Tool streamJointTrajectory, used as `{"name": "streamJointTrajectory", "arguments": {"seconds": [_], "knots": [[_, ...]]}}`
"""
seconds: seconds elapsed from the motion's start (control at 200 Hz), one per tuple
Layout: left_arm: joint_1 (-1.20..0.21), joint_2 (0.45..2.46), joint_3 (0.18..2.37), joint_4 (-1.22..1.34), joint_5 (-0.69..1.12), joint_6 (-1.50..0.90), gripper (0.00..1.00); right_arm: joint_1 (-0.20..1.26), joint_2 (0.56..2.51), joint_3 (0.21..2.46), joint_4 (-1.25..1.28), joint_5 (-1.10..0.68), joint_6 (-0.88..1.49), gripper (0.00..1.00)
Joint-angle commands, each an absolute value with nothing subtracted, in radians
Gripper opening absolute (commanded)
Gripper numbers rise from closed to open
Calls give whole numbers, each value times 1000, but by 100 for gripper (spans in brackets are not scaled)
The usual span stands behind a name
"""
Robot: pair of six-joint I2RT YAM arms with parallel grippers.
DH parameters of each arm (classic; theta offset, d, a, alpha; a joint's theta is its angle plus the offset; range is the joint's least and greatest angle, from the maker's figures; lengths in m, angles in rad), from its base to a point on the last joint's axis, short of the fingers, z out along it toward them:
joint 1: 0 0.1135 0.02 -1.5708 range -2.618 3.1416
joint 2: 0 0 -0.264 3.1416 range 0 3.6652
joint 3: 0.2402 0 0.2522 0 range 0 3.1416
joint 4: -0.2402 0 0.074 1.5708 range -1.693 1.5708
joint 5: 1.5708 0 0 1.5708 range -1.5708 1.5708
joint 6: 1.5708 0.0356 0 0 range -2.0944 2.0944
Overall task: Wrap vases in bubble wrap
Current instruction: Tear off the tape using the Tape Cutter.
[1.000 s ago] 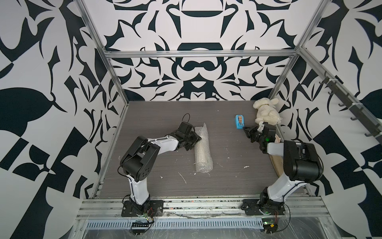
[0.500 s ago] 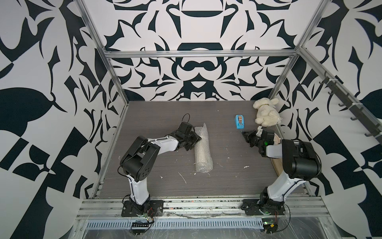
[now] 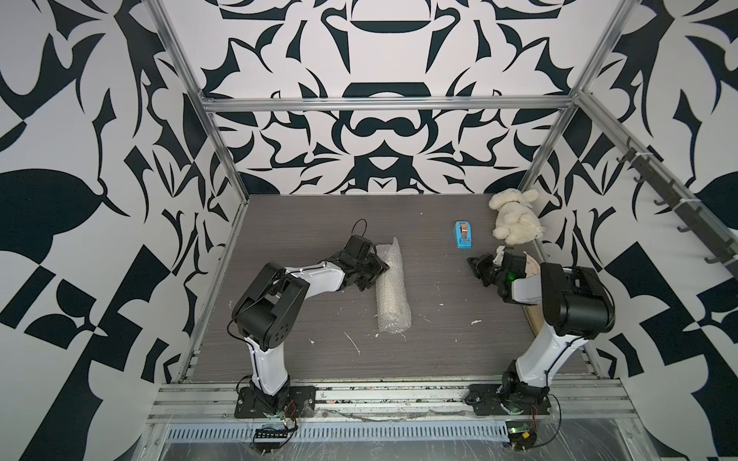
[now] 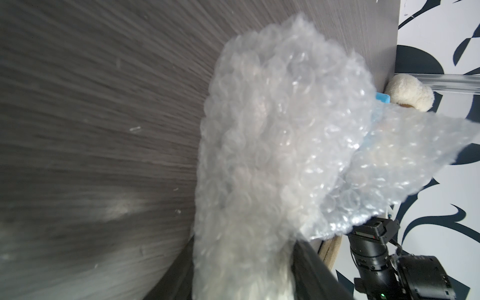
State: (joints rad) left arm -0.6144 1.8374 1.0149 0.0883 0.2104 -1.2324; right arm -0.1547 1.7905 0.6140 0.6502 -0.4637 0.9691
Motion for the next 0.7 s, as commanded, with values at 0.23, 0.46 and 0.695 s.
{"name": "streamJointTrajectory", "arguments": {"seconds": [0.23,0.46,0.695], "knots": [[-621,1854,983,2,209,-1232,52,-149,1753,617,265,-269,829,0],[-620,1835,969,-2,207,-1230,52,-148,1746,589,319,-286,869,0],[-621,1835,966,9,214,-1229,52,-146,1811,605,435,-444,918,0]]}}
